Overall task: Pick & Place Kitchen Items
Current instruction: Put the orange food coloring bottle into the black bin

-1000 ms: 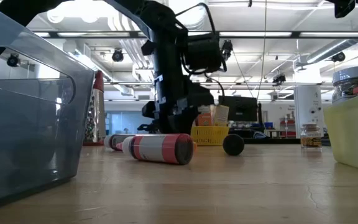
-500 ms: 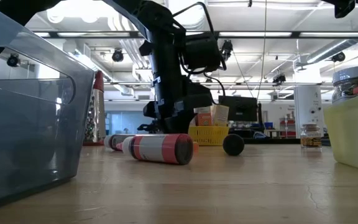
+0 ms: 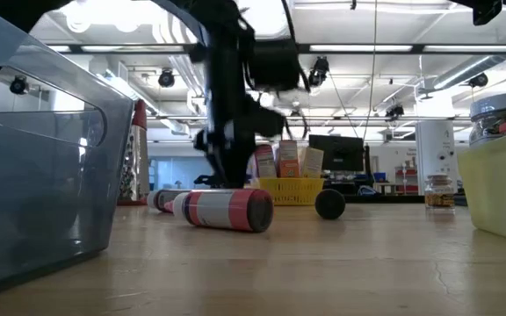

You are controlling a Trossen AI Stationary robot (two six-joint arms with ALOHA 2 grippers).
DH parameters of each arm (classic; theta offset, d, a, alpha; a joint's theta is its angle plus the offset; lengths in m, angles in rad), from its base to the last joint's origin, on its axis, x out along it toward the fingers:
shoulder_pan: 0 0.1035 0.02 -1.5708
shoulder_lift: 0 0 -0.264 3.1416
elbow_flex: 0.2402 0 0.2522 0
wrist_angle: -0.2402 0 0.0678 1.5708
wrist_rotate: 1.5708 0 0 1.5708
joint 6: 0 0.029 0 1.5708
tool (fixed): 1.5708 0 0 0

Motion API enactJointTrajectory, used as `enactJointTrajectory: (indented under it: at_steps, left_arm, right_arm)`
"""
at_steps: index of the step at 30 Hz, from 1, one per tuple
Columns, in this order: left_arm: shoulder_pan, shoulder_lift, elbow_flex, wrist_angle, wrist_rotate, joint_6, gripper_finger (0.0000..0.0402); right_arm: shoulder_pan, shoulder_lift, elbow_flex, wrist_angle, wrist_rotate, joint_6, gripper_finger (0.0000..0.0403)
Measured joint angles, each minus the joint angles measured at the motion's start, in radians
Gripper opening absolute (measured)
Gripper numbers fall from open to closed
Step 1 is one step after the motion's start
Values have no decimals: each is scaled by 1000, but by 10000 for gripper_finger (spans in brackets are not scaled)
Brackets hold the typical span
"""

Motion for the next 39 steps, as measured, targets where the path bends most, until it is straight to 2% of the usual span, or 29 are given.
enactJointTrajectory:
  at_steps: [7,13,19,23,26,29,33,36,39]
  left_arm:
    - [-25,-155,0,-73,135,-7,64]
    - [-54,-293,4,-24,224,4,64]
    - [-83,-389,3,24,239,17,64]
    - [-99,-410,3,20,240,18,64]
    - [-108,-411,3,19,246,18,65]
    - [-115,-411,2,17,250,18,65]
    - [-125,-411,1,4,250,18,65]
    - [-133,-410,1,-4,250,22,65]
    - [-140,-410,1,-8,250,33,65]
  right_arm:
    - [0,0,0,0,0,-1,148]
    - [0,0,0,0,0,-1,164]
    - [0,0,0,34,-1,12,180]
    - [0,22,-12,94,-31,219,188]
    - [1,82,-53,123,-89,284,190]
    - [2,179,-134,227,-151,323,187]
    - [3,333,-246,519,-234,311,177]
    - [3,443,-286,743,-281,317,168]
    - [3,555,-301,872,-320,317,160]
